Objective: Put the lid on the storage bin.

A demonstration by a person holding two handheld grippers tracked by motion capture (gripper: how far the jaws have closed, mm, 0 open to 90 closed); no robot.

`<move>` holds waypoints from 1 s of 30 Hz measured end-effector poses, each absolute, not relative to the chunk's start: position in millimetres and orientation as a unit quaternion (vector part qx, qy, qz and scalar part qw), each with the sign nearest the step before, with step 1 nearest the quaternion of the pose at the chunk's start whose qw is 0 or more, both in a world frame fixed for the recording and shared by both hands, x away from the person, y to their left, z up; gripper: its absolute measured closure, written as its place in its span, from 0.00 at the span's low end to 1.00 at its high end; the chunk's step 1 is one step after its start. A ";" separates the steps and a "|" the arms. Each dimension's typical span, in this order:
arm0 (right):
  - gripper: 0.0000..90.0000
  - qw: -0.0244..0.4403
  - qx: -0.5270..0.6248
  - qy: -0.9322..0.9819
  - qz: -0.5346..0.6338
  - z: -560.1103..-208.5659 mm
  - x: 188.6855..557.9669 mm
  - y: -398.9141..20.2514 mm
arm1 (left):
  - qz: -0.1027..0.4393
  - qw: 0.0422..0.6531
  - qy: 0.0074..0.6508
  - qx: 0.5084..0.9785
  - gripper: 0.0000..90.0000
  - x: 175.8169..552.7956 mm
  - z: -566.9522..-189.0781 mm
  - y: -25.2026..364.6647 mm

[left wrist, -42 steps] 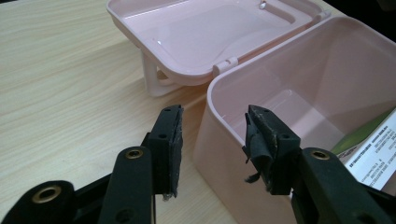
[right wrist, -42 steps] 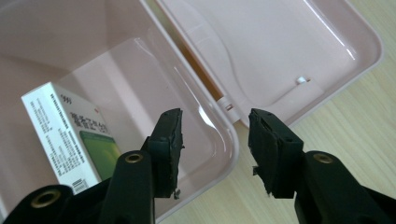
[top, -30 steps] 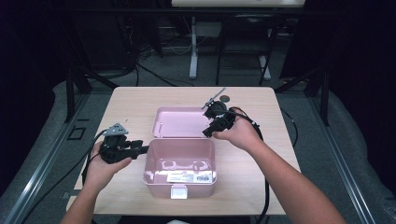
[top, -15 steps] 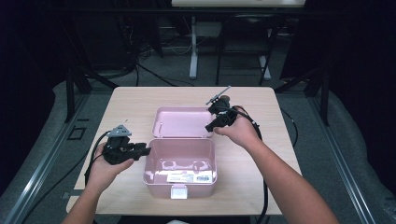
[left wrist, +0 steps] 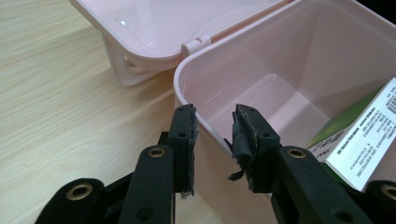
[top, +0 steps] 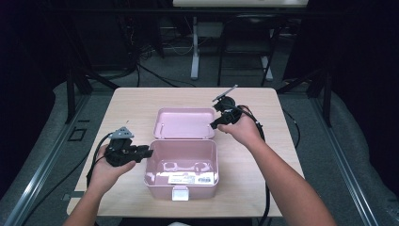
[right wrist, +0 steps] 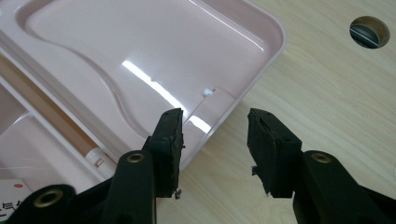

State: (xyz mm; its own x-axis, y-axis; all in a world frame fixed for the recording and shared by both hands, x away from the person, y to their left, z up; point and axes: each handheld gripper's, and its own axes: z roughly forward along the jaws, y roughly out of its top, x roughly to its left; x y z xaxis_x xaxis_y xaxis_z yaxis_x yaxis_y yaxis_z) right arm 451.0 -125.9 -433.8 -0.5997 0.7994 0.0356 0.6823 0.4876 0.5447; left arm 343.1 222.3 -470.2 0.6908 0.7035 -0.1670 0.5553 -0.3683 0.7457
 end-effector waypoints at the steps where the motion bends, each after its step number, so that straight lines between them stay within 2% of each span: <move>1: 0.62 0.115 0.435 0.854 0.262 -434.3 452.2 -125.6 | 0.090 0.412 0.383 0.822 0.77 343.1 -470.4 222.5; 23: 0.59 0.106 0.479 0.832 0.260 -452.9 481.2 -121.6 | 0.090 0.413 0.389 0.819 0.78 342.7 -470.6 222.2; 30: 0.65 0.107 0.503 0.816 0.265 -458.2 489.9 -126.6 | 0.090 0.417 0.389 0.817 0.78 343.1 -471.3 222.5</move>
